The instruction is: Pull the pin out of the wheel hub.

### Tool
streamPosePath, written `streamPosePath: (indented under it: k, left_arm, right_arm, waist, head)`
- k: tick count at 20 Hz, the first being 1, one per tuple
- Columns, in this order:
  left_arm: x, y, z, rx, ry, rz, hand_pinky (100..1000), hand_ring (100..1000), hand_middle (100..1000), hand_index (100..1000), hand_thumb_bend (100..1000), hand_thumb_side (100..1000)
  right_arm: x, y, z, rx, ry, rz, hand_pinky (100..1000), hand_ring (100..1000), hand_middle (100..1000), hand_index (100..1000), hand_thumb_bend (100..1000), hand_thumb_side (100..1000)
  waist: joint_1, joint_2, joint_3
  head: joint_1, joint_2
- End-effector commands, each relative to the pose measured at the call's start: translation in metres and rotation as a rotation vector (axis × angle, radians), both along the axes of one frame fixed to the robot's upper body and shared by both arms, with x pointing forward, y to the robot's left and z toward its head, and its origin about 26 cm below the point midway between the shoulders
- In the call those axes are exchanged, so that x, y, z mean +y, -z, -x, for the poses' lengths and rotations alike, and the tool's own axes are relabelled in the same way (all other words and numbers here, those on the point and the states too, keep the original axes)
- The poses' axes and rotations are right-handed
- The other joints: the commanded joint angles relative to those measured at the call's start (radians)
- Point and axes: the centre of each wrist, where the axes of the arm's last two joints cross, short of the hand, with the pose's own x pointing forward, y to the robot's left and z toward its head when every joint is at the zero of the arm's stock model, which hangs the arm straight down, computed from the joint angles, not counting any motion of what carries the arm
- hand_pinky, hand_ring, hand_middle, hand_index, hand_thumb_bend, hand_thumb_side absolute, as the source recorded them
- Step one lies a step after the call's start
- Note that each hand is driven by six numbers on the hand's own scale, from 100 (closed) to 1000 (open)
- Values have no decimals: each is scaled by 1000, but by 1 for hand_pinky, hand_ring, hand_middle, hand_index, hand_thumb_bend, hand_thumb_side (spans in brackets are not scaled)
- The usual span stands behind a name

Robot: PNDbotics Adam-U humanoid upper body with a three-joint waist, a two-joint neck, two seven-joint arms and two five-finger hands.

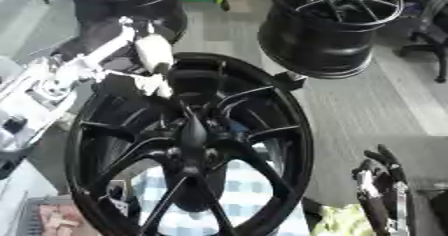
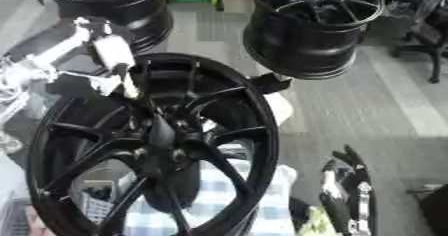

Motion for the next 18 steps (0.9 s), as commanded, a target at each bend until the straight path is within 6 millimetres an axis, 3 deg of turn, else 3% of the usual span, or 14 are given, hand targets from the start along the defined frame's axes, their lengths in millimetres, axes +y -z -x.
streamPosePath:
  k: [1,5,8,14,18]
  left_arm:
    - [24,-33,13,-90,-56,28,455,453,691,848,100,255]
    - [58,-42,31,-139,-188,74,477,468,697,852,100,244]
    - [85,-32,43,-144,-308,103,489,475,699,856,100,238]
    - [144,27,56,-68,-628,208,509,489,702,864,100,264]
    - [170,70,69,-17,-791,255,573,529,712,873,100,259]
  right_arm:
    - [-4,-4,-2,-14,13,10,521,537,728,896,100,519]
    - [-8,-4,-2,-13,27,16,520,536,728,896,100,519]
    - [-10,-4,-1,-13,37,20,520,536,728,896,100,518]
    - [-13,-4,0,-11,54,28,520,536,728,896,100,518]
    - [-14,-4,0,-11,64,27,520,536,728,897,100,518]
  waist:
    - [6,-11,6]
    - [13,-6,19]
    - [18,-1,31]
    - [25,3,50]
    - [25,7,58]
  head:
    - [-7,5]
    - [-14,-3]
    - [-18,-9]
    - [-23,-15]
    - [-26,-15]
